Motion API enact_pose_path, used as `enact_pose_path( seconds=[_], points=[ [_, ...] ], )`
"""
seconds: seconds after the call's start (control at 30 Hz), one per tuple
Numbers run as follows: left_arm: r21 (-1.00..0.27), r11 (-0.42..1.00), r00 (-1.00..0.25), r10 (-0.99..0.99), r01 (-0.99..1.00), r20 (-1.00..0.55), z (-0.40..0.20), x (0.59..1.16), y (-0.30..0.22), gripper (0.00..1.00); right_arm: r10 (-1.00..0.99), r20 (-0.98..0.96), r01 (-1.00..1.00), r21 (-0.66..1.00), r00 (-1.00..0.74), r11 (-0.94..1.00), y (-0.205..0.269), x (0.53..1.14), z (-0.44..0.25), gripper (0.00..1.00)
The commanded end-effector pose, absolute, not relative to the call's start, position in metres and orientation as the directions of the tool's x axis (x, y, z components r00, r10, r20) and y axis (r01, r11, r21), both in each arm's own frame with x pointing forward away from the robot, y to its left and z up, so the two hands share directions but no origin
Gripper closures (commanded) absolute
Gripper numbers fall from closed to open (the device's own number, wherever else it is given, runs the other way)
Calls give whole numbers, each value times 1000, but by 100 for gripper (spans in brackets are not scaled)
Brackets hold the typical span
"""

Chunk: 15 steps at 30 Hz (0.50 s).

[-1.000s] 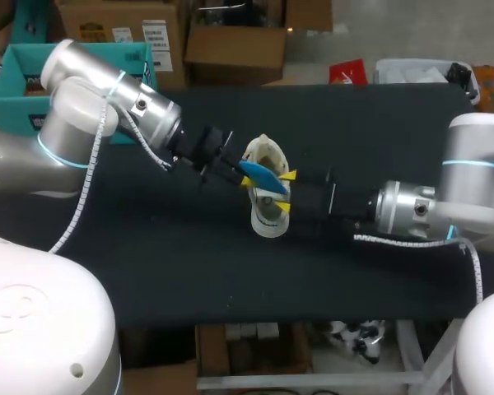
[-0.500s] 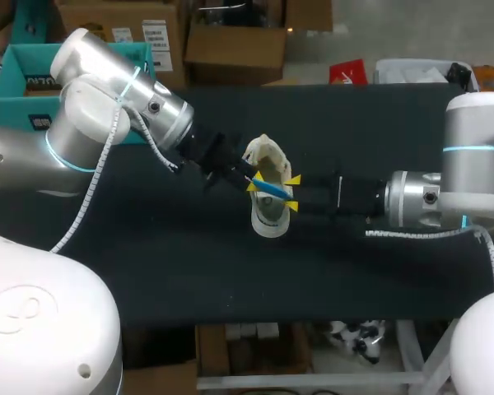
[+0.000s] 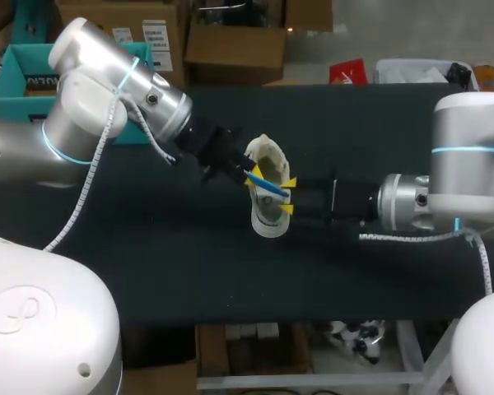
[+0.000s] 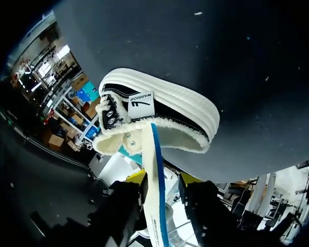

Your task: Open the shoe tongue, take the insole out of the shoe, put the insole back into the shoe, and pack the shoe into the shoebox

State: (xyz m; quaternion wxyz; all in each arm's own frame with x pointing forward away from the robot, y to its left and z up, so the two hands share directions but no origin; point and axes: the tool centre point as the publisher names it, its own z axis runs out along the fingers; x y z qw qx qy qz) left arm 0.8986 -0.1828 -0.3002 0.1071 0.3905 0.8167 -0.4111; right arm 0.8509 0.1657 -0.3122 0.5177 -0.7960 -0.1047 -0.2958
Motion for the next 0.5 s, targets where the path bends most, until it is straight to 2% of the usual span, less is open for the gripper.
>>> enact_pose_path(
  seconds=[0.03, 0.3, 0.5],
  points=[
    [-592, 342, -662, 567, 730, -489, -301, 907, -183, 100, -152, 586, 470, -756, 796, -456, 173, 849, -315, 64],
    [-597, 325, -650, 593, 733, -476, -307, 918, -184, 100, -161, 599, 472, -744, 784, -473, 181, 854, -320, 95],
    [-606, 319, -648, 608, 729, -459, -313, 922, -186, 100, -157, 611, 477, -732, 776, -487, 186, 859, -323, 91]
  ],
)
